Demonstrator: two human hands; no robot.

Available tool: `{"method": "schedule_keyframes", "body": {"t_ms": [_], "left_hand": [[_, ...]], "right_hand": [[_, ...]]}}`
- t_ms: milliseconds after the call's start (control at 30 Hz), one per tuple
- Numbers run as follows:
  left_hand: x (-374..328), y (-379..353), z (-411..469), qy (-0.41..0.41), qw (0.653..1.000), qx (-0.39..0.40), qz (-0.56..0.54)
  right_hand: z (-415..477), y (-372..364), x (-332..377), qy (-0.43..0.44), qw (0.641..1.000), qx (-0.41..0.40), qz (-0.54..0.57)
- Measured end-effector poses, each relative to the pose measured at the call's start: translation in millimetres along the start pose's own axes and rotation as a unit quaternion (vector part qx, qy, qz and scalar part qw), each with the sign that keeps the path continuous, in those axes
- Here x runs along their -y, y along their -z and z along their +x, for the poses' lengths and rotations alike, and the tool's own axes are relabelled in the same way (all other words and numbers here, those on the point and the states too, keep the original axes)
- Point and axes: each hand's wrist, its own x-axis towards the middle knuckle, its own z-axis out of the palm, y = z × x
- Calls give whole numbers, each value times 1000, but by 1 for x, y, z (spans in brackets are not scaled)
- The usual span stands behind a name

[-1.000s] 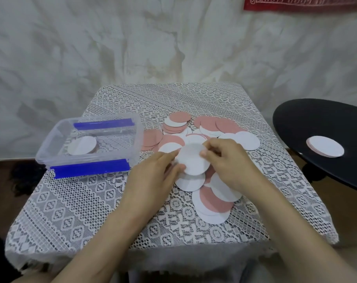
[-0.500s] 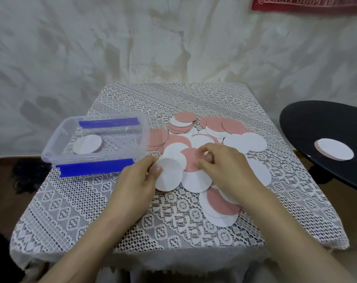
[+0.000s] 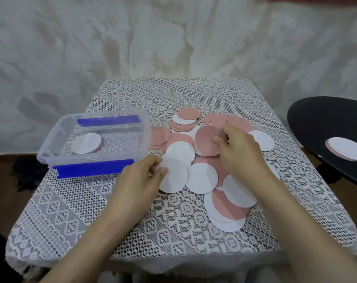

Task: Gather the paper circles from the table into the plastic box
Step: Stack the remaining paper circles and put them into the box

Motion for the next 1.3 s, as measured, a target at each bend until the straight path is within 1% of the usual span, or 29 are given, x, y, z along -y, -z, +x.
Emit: {"method": "schedule_keyframes", "body": {"t_ms": [67, 133, 200, 267, 367, 433, 500, 600, 700, 767, 800, 933, 1067, 1200, 1267, 1300], "left_hand": [[2, 2, -2, 4, 1000, 3, -5], [3, 4, -5, 5, 1000, 5, -16], [4, 6, -8, 4, 999, 15, -36], [2, 8, -12, 3, 997, 31, -69], [4, 14, -20, 5, 992, 48, -118], [7, 19, -25, 6, 990, 61, -130], [13, 24, -26, 3, 993, 67, -100], [21, 30, -26, -6, 998, 61, -25], [26, 36, -24, -3, 999, 40, 18], [26, 37, -22, 4, 999, 35, 22], [26, 38, -20, 7, 999, 37, 19], [24, 35, -17, 8, 999, 50, 11], [20, 31, -14, 0, 999, 50, 1], [15, 26, -15, 8, 999, 46, -17], [14, 24, -16, 6, 999, 43, -16], [14, 23, -16, 5, 999, 43, -15]], "right_hand": [[-4, 2, 1, 7, 996, 35, 83], [-14, -1, 7, 28, 983, 106, 146], [-25, -7, 14, 59, 975, 155, 146], [-32, -12, 23, 83, 975, 169, 121], [-36, -17, 38, 89, 980, 161, 79], [-40, -20, 47, 80, 982, 159, 62], [-42, -24, 52, 80, 982, 164, 55], [-41, -27, 54, 101, 981, 164, 10], [-34, -28, 54, 107, 980, 144, -86], [-32, -29, 55, 111, 972, 156, -137], [-31, -30, 56, 111, 969, 165, -146], [-25, -31, 57, 104, 972, 173, -120], [-18, -26, 44, 89, 984, 128, -89], [-9, -13, 28, 82, 986, 94, -110], [-10, -6, 23, 100, 989, 82, -78], [-12, -4, 21, 112, 990, 73, -35]]}}
